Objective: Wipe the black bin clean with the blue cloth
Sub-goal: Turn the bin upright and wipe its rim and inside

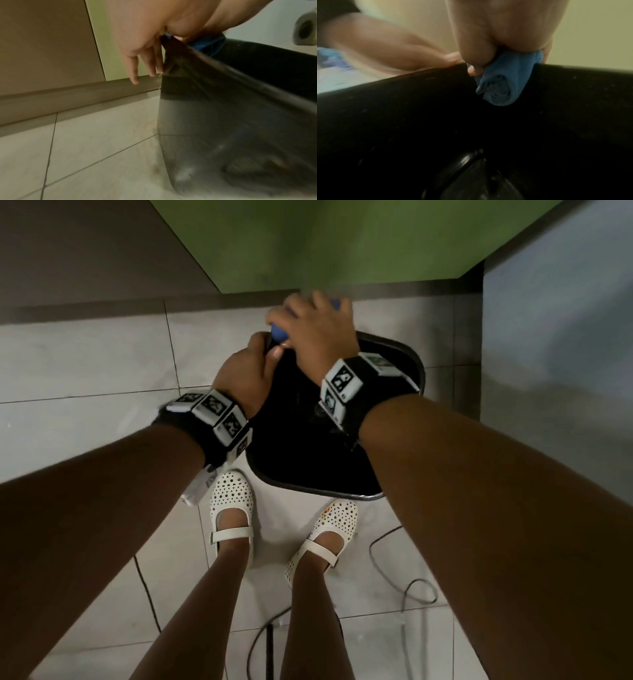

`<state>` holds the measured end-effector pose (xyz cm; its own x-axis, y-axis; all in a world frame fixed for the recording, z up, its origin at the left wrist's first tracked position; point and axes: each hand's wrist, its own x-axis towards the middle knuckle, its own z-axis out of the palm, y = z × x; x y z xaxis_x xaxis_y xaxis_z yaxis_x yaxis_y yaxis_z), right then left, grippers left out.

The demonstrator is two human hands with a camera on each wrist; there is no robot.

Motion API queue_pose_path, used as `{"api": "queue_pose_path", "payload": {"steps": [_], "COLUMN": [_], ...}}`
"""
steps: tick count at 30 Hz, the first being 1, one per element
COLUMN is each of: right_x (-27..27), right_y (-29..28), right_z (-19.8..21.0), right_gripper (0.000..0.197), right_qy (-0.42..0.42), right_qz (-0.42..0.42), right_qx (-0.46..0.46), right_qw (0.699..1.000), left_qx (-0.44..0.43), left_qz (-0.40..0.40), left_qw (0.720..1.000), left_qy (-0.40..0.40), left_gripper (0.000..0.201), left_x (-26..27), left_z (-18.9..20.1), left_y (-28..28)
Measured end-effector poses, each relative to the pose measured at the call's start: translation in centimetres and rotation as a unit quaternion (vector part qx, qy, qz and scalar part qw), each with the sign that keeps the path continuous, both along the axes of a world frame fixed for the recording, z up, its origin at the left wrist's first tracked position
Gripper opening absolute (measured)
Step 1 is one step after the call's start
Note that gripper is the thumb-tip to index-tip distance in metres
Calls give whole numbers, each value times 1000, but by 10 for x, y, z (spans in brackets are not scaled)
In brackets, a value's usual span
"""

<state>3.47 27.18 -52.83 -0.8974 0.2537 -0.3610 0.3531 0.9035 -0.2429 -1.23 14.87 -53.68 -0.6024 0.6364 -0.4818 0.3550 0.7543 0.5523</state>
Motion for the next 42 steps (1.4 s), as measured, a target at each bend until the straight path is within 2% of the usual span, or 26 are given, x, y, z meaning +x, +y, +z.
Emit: {"api": "queue_pose_path", "payload": {"steps": [4, 7, 15, 23, 26, 31, 37, 40, 42], "right_x": [-3, 2, 29, 73, 69, 47, 9, 10, 21], "right_y": [-5, -4, 3, 13, 15, 24, 6, 6, 8], "right_z": [-7, -10, -12, -16, -11, -6, -7, -5, -4], "right_gripper": [37, 40, 45, 46, 42, 38, 43, 45, 49], "right_qy": [24, 14, -23, -52, -47, -39, -20, -14, -21], "right_qz": [-22, -30, -126, -235, -222, -159, -78, -92, -135], "right_qx": [-1, 12, 38, 89, 74, 33, 17, 21, 22], "right_qw": [999, 999, 991, 967, 971, 986, 997, 995, 990], "left_qx": [25, 39, 24, 13, 20, 12, 22, 28, 33], "left_qz": [91, 118, 98, 80, 73, 109, 124, 140, 141], "left_qw": [995, 992, 995, 996, 996, 993, 991, 989, 989], "left_qy": [-26, -23, 6, 31, 35, 38, 39, 41, 36], "left_gripper": [34, 32, 34, 35, 36, 35, 35, 34, 33], "left_x": [3, 7, 4, 4, 5, 4, 2, 0, 0], "left_z": [-5, -6, -10, -11, -10, -10, -11, -11, -10], "left_y": [7, 11, 10, 10, 10, 8, 3, 1, 2]}}
